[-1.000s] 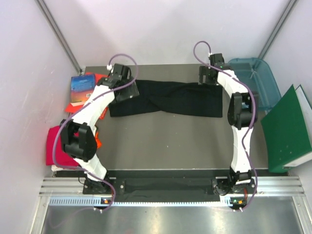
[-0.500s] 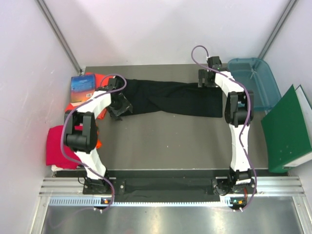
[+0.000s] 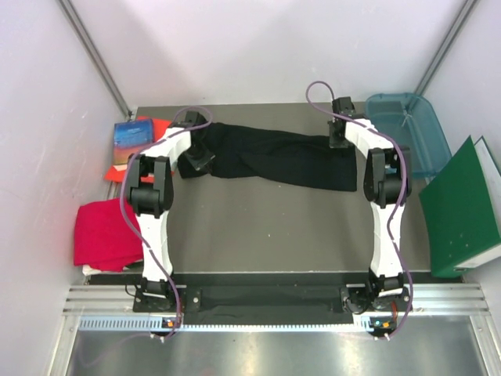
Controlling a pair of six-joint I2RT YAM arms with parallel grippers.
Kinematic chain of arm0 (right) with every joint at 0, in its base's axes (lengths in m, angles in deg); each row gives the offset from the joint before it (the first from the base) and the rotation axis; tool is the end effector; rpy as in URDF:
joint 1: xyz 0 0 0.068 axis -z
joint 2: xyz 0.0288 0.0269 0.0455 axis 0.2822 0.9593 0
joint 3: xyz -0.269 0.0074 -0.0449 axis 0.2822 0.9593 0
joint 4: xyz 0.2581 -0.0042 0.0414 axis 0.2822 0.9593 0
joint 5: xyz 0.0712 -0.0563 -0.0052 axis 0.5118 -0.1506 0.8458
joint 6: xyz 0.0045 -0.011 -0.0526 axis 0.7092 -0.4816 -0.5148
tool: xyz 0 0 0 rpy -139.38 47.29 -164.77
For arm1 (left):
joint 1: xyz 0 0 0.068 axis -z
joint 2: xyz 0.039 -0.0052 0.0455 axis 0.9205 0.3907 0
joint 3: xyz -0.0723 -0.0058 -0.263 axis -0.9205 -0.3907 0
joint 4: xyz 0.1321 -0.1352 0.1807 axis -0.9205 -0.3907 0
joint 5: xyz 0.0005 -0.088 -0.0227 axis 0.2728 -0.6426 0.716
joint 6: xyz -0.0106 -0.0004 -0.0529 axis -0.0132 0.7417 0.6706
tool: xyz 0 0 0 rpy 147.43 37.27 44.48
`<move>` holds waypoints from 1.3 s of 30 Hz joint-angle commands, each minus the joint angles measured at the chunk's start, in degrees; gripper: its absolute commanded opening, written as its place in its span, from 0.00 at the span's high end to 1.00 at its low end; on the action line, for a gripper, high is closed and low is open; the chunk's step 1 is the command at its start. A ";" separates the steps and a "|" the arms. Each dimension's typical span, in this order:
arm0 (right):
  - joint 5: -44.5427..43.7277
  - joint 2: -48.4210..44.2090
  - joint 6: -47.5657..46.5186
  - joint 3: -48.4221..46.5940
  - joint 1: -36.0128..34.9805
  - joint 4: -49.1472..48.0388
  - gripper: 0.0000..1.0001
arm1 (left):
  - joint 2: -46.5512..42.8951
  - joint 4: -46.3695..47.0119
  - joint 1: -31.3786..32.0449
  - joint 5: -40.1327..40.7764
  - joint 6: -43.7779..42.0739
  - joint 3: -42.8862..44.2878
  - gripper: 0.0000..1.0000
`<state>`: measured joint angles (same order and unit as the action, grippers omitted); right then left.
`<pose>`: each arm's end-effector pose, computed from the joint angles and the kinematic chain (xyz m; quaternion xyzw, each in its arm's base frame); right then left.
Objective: Fold and stack the t-shirts
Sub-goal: Rotate the tshirt 90 degrees
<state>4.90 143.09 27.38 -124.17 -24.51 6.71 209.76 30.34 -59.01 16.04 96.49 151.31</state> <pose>0.5036 0.0655 0.1718 0.0051 0.9574 -0.0522 0.2840 0.4453 -0.0627 0.1704 -0.3222 0.9342 -0.0703 0.1362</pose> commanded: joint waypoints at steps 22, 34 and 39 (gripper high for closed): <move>9.13 -31.42 12.51 36.40 -19.89 25.30 1.00 | 29.60 16.63 3.17 -16.95 0.16 42.10 1.00; 3.80 -33.54 13.41 25.00 -23.87 27.15 0.09 | -2.44 21.30 3.79 -18.38 -5.72 5.05 0.10; 1.76 -32.22 11.91 20.24 -21.68 23.39 0.09 | -19.29 22.79 5.19 -25.65 0.68 -22.57 0.10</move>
<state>9.97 112.03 40.63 -100.89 -48.05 32.43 200.25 51.59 -54.99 -4.48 93.80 143.11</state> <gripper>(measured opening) 0.906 0.899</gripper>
